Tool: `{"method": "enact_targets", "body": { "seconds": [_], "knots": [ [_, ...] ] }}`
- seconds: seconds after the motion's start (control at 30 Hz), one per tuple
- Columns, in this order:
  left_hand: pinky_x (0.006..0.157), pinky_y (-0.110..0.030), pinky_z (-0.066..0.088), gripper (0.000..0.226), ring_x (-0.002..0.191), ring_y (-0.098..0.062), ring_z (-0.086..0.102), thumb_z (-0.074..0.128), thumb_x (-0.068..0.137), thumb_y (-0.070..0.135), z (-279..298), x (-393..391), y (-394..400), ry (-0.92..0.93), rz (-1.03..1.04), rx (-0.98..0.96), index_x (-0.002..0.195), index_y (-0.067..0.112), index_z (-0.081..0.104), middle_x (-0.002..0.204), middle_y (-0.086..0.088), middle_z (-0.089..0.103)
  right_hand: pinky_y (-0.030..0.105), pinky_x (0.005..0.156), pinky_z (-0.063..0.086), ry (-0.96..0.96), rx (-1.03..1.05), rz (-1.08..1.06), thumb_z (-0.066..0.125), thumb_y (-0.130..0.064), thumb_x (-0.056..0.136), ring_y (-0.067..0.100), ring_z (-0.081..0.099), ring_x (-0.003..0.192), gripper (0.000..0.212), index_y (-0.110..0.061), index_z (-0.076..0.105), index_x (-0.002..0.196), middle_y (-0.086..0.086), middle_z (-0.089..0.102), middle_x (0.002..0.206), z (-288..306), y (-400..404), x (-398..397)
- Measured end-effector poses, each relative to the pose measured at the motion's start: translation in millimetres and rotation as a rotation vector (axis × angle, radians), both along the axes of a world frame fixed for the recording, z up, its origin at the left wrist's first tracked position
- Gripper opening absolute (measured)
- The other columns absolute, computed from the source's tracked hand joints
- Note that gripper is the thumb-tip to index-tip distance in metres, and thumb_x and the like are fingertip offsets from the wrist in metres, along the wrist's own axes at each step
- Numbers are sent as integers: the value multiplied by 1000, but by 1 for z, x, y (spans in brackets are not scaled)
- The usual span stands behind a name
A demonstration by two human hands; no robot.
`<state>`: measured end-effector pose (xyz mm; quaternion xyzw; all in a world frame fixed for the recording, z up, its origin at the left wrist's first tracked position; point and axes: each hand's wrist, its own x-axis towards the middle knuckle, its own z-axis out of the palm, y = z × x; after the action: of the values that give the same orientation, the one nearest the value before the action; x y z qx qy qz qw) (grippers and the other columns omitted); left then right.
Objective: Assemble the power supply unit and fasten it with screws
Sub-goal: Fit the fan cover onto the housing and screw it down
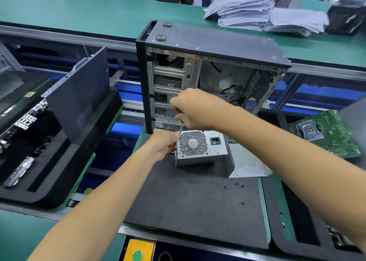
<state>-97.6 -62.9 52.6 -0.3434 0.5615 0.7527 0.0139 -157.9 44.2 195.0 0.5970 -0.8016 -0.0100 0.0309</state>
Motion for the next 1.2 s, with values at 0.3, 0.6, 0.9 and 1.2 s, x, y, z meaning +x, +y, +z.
{"method": "enact_targets", "body": {
  "seconds": [0.3,0.6,0.9,1.2],
  "knots": [
    [51,-24,48,8,63,-14,59,60,94,7,-2,1,-5,-25,21,34,99,2,64,90,-10,69,27,51,29,-133,114,-10,59,-14,88,15,47,67,19,-16,41,89,1,40,96,7,3,2],
    [57,-24,51,6,62,-14,58,63,92,8,-9,-1,1,-15,126,24,93,5,67,81,-5,69,33,52,29,218,53,-109,43,-28,102,25,41,61,20,-10,51,97,8,47,84,0,1,8],
    [56,-25,51,5,62,-14,59,61,93,8,-8,-2,4,-12,153,11,93,4,65,82,-6,68,33,57,33,131,19,-175,47,-21,100,27,46,65,24,-13,41,78,2,36,66,0,-1,11],
    [60,-26,53,10,67,-16,63,59,95,9,-10,-3,6,-10,149,7,99,2,65,86,-6,71,28,55,30,8,83,-81,57,-4,85,18,38,61,16,-12,44,84,6,40,93,7,3,8]
  ]
}}
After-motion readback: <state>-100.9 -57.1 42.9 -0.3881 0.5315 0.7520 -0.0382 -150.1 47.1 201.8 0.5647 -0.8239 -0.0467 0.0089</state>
